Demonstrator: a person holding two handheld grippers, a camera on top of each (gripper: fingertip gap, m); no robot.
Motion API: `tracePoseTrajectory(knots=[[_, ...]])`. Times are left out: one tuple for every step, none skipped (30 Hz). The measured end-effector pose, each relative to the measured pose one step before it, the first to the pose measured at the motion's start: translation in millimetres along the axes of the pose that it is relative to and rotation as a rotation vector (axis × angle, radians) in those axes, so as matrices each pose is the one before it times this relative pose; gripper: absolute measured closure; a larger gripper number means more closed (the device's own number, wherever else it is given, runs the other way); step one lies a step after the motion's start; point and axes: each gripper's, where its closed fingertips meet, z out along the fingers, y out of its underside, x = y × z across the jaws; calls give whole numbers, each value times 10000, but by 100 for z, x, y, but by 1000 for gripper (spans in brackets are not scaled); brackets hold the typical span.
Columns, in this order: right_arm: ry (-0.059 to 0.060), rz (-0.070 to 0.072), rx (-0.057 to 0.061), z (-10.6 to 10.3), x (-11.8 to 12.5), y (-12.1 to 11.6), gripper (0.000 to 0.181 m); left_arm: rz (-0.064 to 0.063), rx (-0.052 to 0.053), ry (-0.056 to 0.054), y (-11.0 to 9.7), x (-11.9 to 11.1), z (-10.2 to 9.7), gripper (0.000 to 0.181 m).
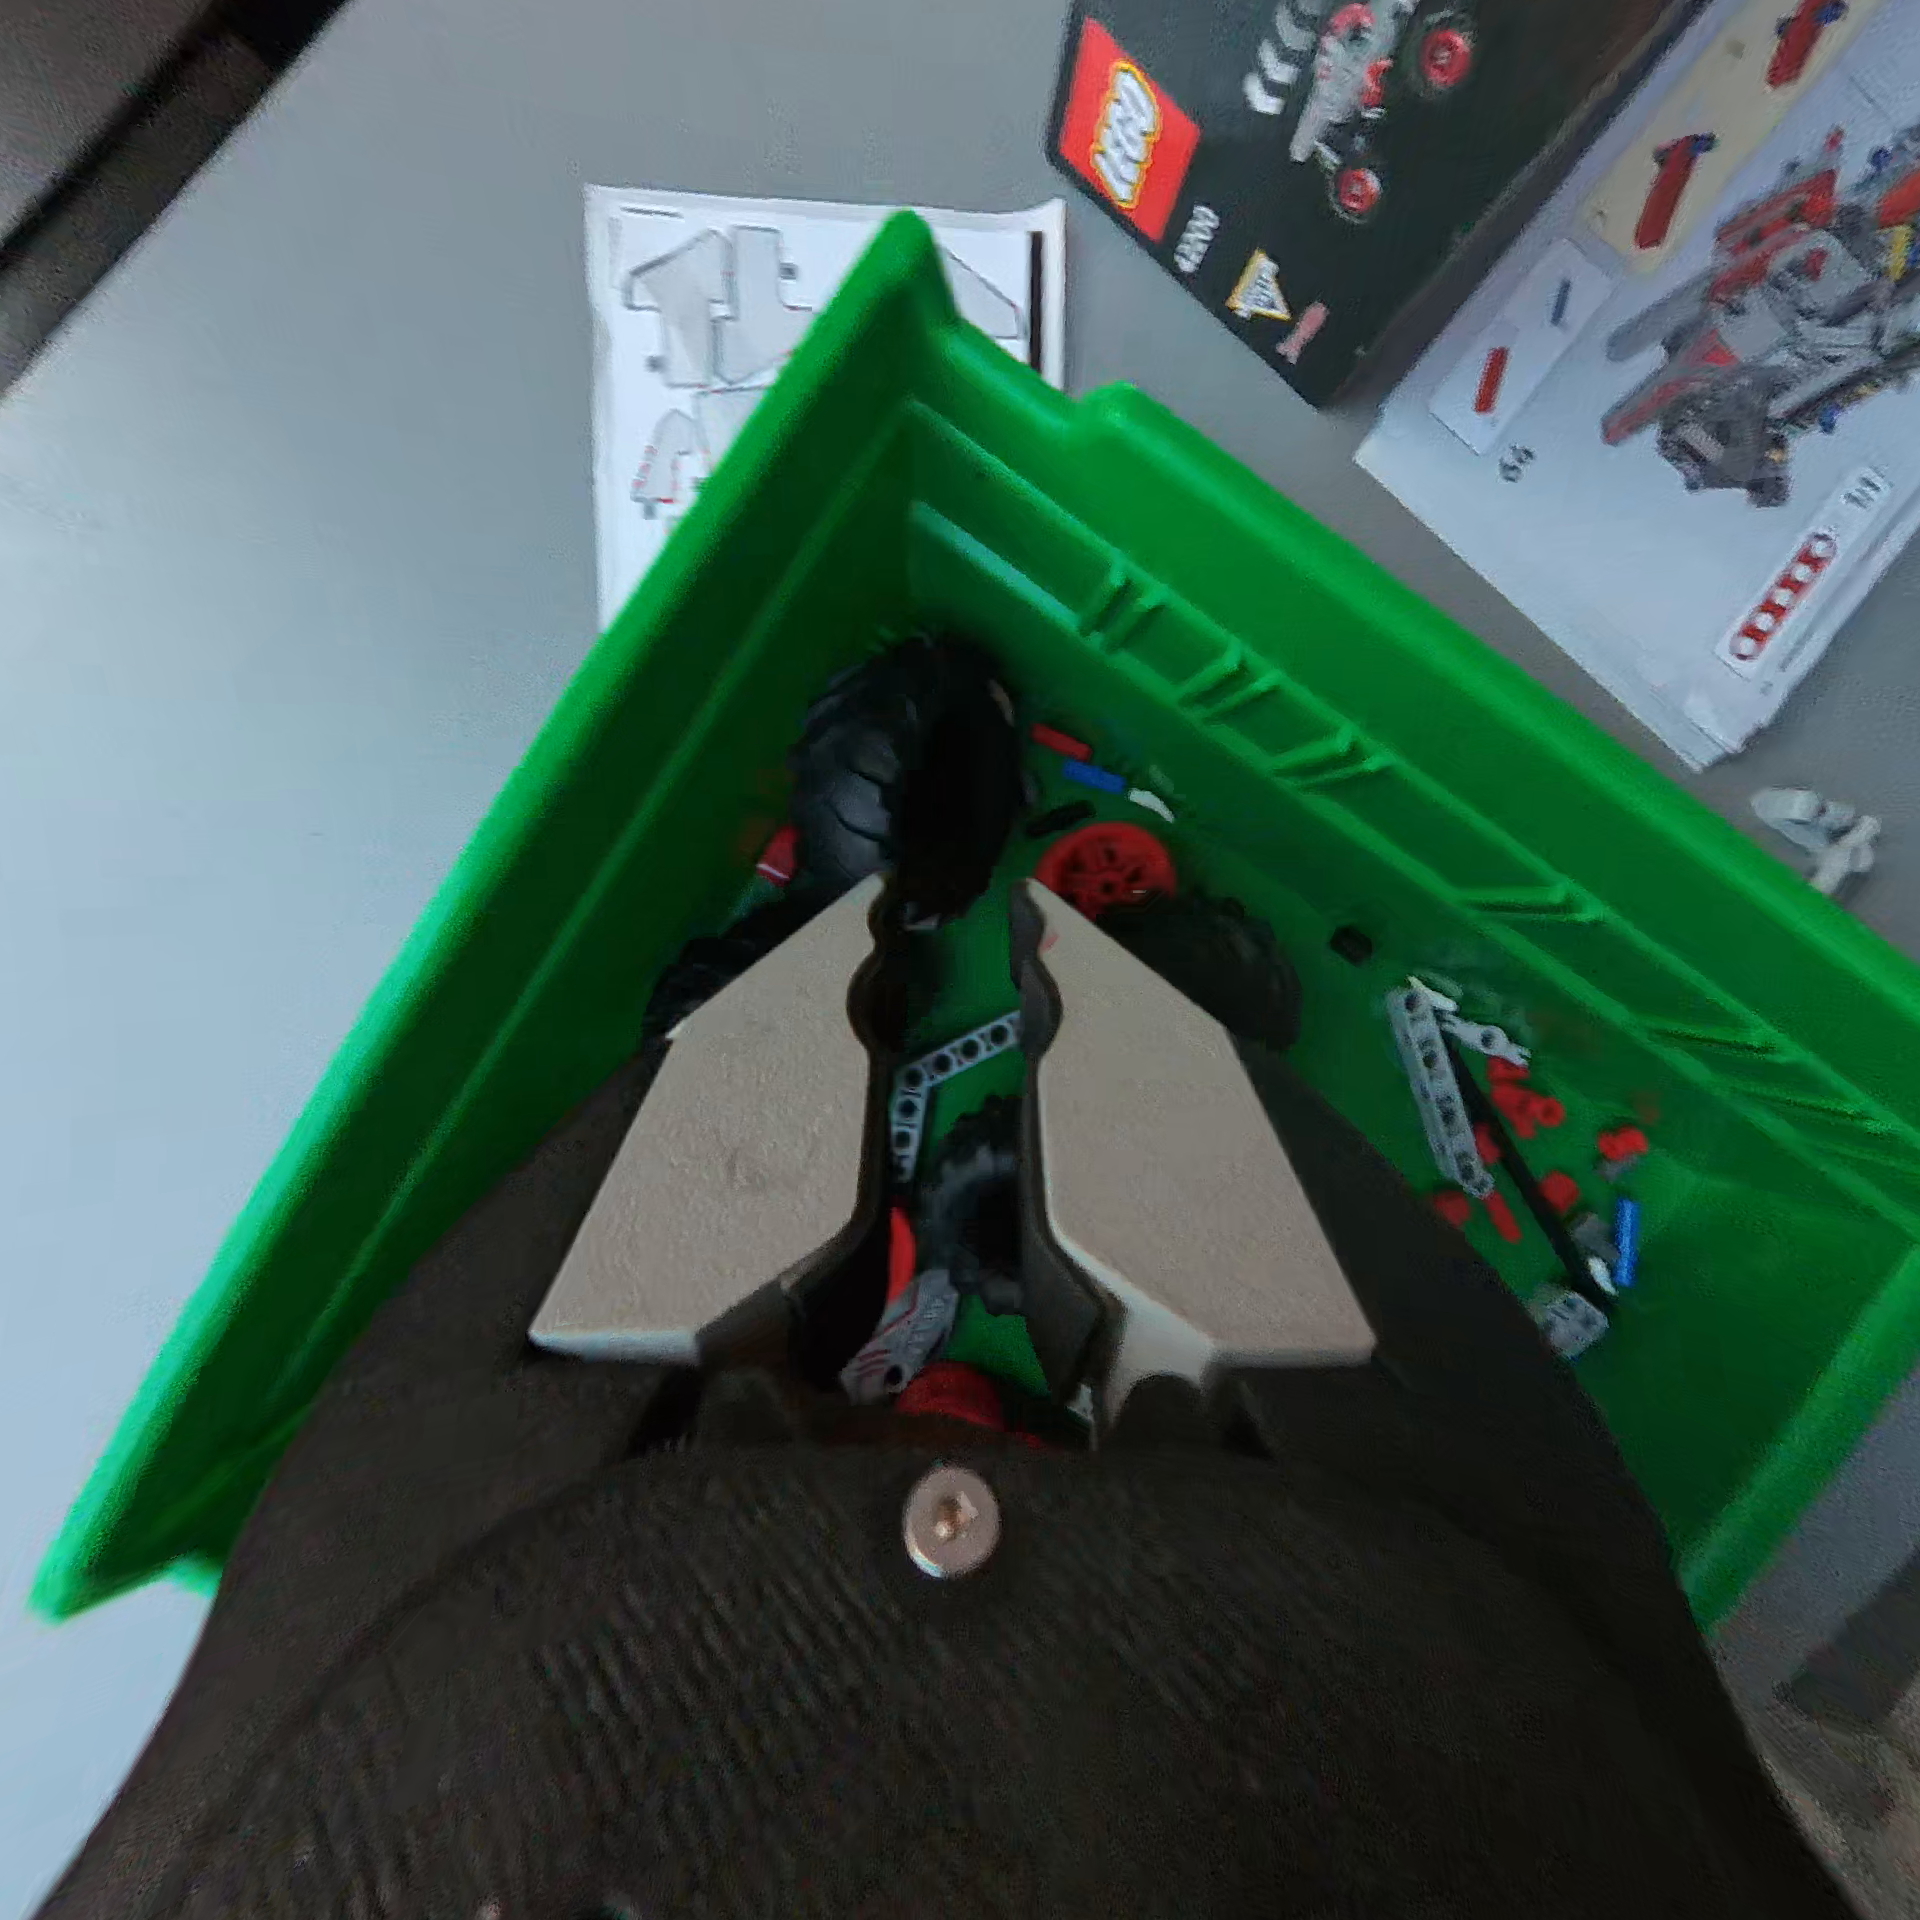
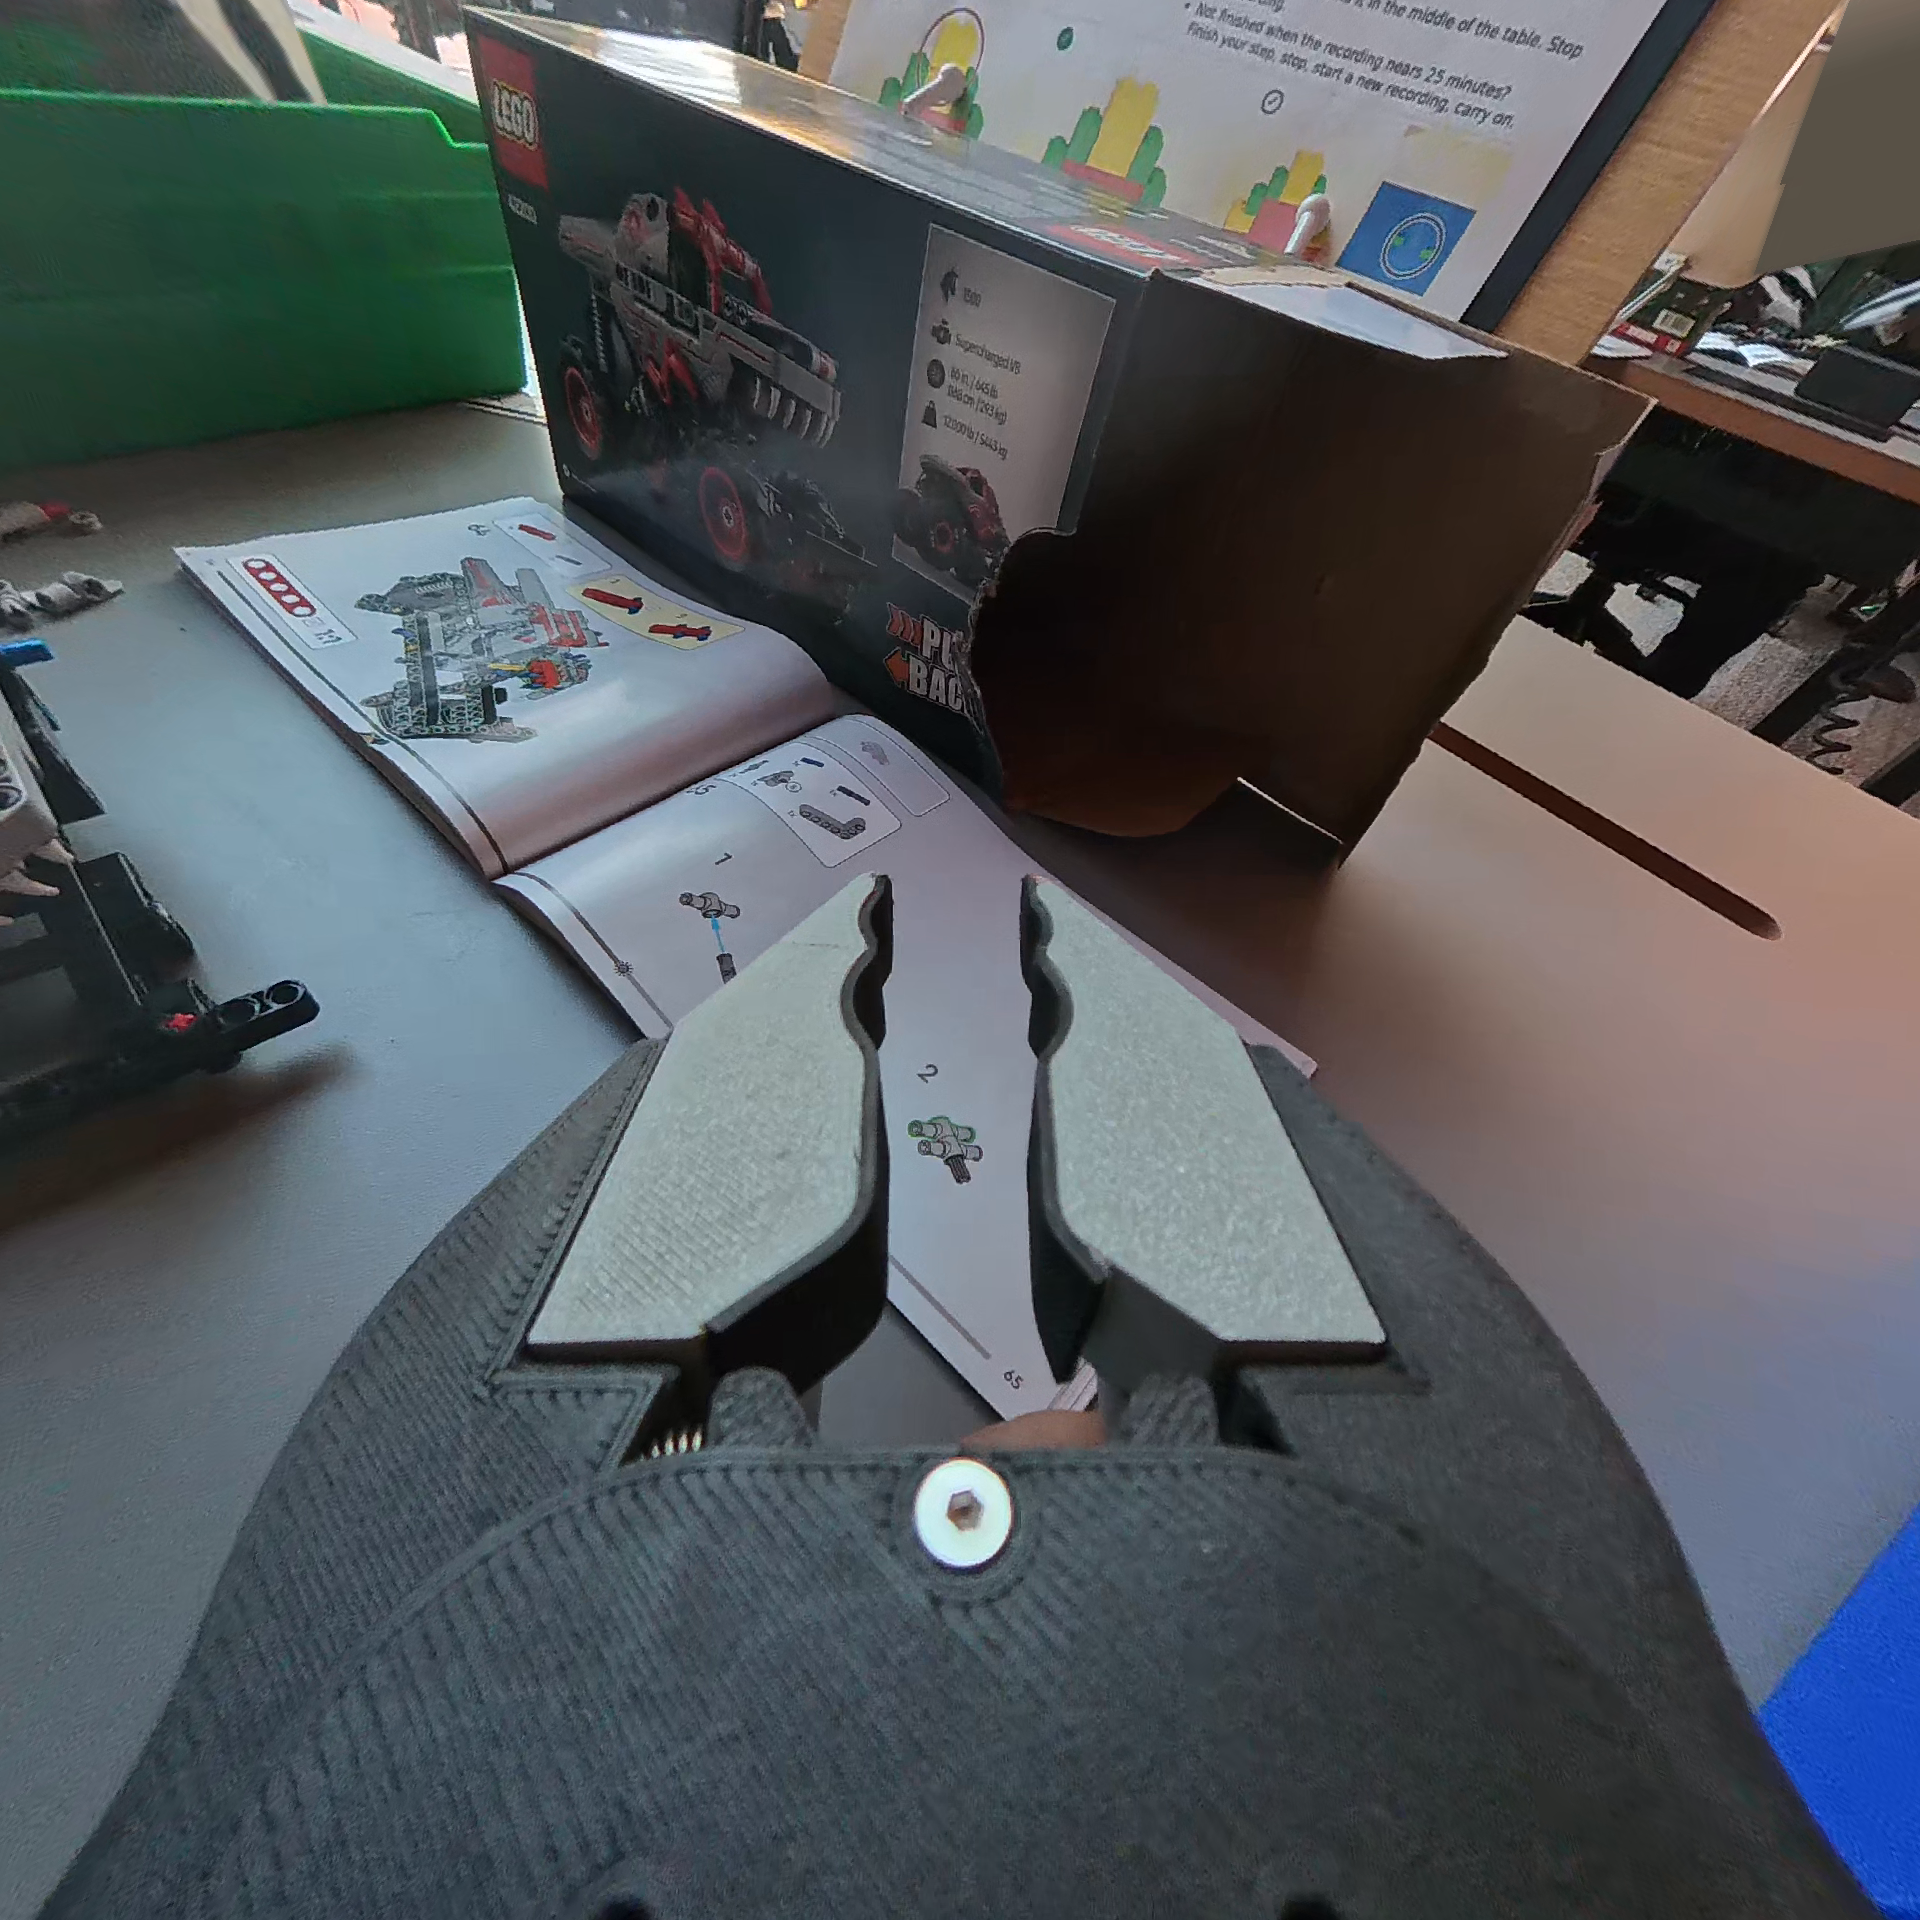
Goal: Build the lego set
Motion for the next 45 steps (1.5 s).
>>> tracePoseTrajectory(knots=[[38, -11, 9, -20, 47, -17, 160, 156, 60, -413, -124, -509, -77, 158], [45, -17, 5, -20, 59, -2, 160, 339, 103, -95, -195, 147, 4, 158], [35, -13, 0, 0, 46, 9, 160, 480, 107, 147, -252, 699, 80, 159], [19, -1, -7, 4, 26, 7, 160, 594, 22, 93, -199, 758, 192, 160], [23, 0, -17, 11, 47, 19, 160, 605, -75, -161, -143, 432, 312, 161], [23, -2, -16, 10, 28, 25, 160, 545, -168, -318, -105, 158, 431, 163], [18, -6, -11, 14, 24, 18, 160, 458, -231, -226, -57, 233, 510, 164], [15, -10, -6, 5, 26, 6, 160, 363, -216, -114, -104, 279, 554, 167], [19, -9, 0, -5, 13, -2, 160, 236, -123, -126, -188, 130, 548, 169], [17, -8, 6, -10, 12, -7, 160, 156, -133, -99, -110, 72, 567, 172], [8, -7, 7, -7, 8, -8, 160, 134, -227, 30, 110, 191, 571, 175], [1, -6, 6, -1, -13, -10, 160, 123, -272, 150, 227, 338, 521, 177], [0, -6, 7, -7, -3, -8, 160, 110, -128, 106, 48, 220, 298, 181], [-3, -4, 9, -9, -7, -19, 160, 136, 136, 57, -344, 12, -66, 181], [-4, 1, 6, -5, -4, -5, 160, 34, 134, 84, -323, 33, -74, 179], [-6, 6, -1, 2, -2, 2, 160, 18, 70, 160, -170, 146, 22, 176], [-10, 11, -4, 2, -2, 8, 160, 32, -24, 180, 6, 201, 95, 179], [-12, 13, -7, 11, 1, 10, 160, 59, -33, 264, 6, 290, 48, 180], [-10, 12, -7, 12, -7, 18, 160, 43, -81, 132, 46, 41, 38, 181], [-5, 6, -1, 2, -2, 2, 160, 25, -120, 84, 73, -51, 34, 181], [1, 0, 4, 0, 2, -15, 160, 6, -132, 165, 66, 103, 56, 181], [4, -2, 2, -8, 8, 0, 160, 10, -139, 246, 76, 263, 59, 181], [3, -1, -1, 9, -8, 7, 160, 48, -200, 209, 156, 188, 23, 181], [3, -1, 0, 0, 5, -1, 160, -26, -423, 145, 511, 96, 73, 181], [6, -5, 11, -19, -1, -20, 160, -61, -494, -45, 696, -209, 57, 181], [5, -6, 17, -9, 6, -19, 160, -74, -453, -85, 750, -261, 57, 181], [-3, -1, 14, -23, -5, -21, 160, -57, -343, 60, 648, -39, 35, 181], [-14, 6, 4, 5, -14, -4, 160, -28, -136, 9, 339, -105, 10, 181], [-24, 9, -7, 12, -13, 9, 160, -3, 147, 29, -130, -26, -10, 181], [-28, 11, -12, 20, -23, 23, 160, -31, 514, 36, -751, 18, -95, 181], [-25, 9, -10, 16, -25, 10, 160, -57, 667, 68, -1053, 93, -123, 181], [-14, 2, -2, 1, -12, 3, 160, -52, 495, 45, -803, 86, -47, 181], [-3, -4, 10, -14, -7, -8, 160, 49, 133, 108, -229, 228, 66, 181], [3, -11, 22, -22, -10, -34, 160, 199, -182, 7, 321, 119, 183, 181], [4, -13, 26, -17, -9, -29, 160, 325, -306, -161, 559, -116, 260, 181], [0, -10, 17, -21, -7, -16, 160, 390, -161, -149, 363, -54, 290, 181], [-10, -1, 1, 1, -13, -1, 160, 331, 315, -118, -439, 17, 37, 181], [-17, 7, -12, 15, -13, 12, 160, 243, 54, -20, -74, 93, 96, 181], [-19, 11, -16, 24, -10, 15, 160, 190, 125, -59, -189, 13, 19, 181], [-12, 8, -9, 7, -5, 12, 160, 104, 139, -114, -162, -72, 44, 181], [1, 0, 5, -8, -7, -5, 160, 115, 120, -49, -103, 5, 21, 181], [11, -6, 16, -10, 14, -17, 160, 112, 100, -14, -32, 64, -18, 181], [11, -4, 11, -15, 3, -12, 160, 103, 64, -2, 37, 50, -23, 181], [4, 2, -3, 0, 13, 6, 160, 60, 12, 13, 67, 17, -23, 181], [1, 7, -12, 13, 2, 11, 161, 3, -6, 35, 76, 22, -31, 181]])
